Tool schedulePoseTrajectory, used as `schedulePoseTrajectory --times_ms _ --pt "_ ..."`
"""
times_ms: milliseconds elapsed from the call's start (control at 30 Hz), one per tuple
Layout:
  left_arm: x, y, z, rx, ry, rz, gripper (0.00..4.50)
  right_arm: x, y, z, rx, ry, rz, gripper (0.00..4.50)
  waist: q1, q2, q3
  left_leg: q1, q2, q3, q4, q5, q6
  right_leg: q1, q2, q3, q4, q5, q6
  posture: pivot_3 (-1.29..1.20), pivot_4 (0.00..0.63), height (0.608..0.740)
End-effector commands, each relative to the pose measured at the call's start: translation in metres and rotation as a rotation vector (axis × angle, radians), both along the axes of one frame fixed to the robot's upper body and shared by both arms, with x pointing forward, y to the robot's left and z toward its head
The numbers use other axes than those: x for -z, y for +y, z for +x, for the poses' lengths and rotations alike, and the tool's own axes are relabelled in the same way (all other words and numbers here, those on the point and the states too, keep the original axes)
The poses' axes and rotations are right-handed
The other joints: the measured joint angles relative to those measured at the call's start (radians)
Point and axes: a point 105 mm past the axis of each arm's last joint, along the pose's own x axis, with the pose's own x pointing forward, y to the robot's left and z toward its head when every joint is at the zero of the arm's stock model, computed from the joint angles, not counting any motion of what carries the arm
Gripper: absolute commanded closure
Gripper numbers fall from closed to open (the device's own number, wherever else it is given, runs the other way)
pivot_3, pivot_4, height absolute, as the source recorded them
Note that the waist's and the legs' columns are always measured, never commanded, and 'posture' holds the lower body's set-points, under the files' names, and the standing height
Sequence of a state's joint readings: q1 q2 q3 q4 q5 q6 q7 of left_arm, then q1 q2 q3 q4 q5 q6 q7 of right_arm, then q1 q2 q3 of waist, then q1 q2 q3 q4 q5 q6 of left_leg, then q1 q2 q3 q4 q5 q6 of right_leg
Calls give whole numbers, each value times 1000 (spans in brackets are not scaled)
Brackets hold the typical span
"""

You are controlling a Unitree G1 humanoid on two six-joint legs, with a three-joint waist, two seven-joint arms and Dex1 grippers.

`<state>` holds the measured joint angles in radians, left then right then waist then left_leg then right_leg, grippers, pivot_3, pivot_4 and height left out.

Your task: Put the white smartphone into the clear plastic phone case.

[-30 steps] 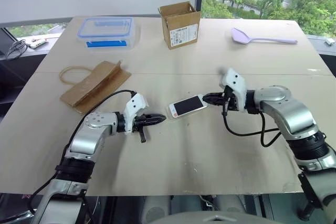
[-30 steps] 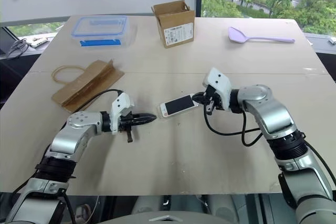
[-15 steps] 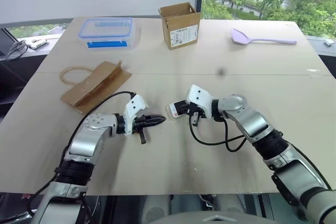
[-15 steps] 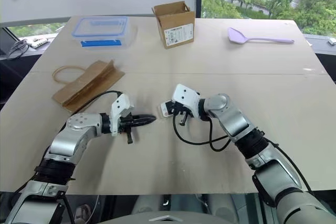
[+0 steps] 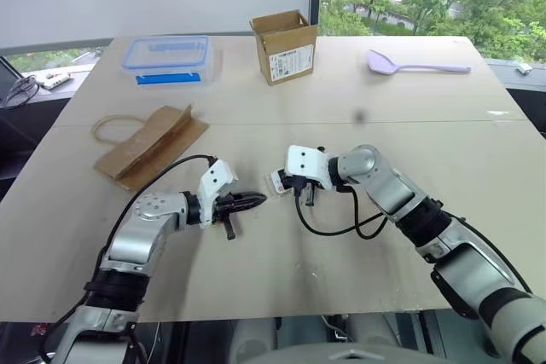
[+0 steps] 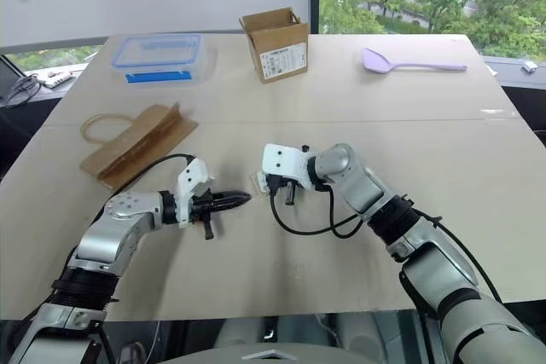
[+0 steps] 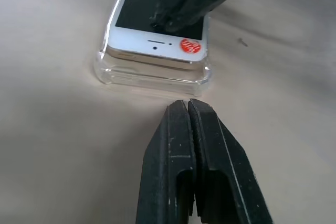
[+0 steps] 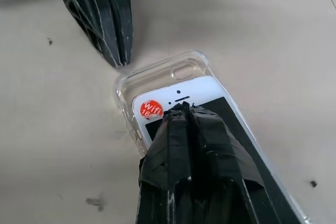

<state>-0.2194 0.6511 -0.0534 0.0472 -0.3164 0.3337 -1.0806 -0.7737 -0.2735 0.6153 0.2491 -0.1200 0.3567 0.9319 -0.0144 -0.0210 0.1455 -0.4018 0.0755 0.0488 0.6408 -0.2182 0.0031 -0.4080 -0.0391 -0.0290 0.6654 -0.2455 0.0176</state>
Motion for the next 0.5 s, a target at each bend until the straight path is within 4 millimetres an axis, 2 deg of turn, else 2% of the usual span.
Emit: schedulePoseTrajectory --times_ms 33,133,267,300,367,433,500 --pt "-10 1 -2 -6 -46 -4 4460 72 -27 -20 8 193 -231 4500 0 1 -2 3 0 0 -1 0 0 1 0 0 0 -2 1 0 150 740" --pt "-11 2 -3 -17 -46 -7 4460 77 -25 -24 -15 225 -233 4500 1 2 -8 5 0 0 -2 0 0 3 0 1 0 -2 1 0 150 740" --pt "-11 4 -5 -30 -43 -9 4460 67 -17 -15 13 187 -166 4500 -1 4 -16 6 0 1 -3 0 0 3 0 1 -1 -2 0 0 150 740" --pt "-12 5 -5 -38 -44 -12 4460 53 -11 -11 37 187 -85 4500 -4 3 -16 7 0 1 -3 0 0 3 0 2 -1 -2 0 0 150 740" --pt "-14 6 -4 -61 -45 -25 4460 12 1 -4 73 180 120 4500 -3 3 -16 7 0 1 -4 0 0 3 0 2 -1 -2 0 0 150 740" --pt "-17 8 -2 -80 -49 -35 4460 -23 3 -2 94 174 260 4500 -2 4 -13 4 1 1 -4 0 0 1 0 2 0 0 -3 0 150 740" --pt "-19 9 1 -93 -50 -45 4460 -46 0 0 111 156 327 4500 -1 4 -10 -1 1 2 -4 0 0 -4 0 3 0 2 -1 0 150 740"
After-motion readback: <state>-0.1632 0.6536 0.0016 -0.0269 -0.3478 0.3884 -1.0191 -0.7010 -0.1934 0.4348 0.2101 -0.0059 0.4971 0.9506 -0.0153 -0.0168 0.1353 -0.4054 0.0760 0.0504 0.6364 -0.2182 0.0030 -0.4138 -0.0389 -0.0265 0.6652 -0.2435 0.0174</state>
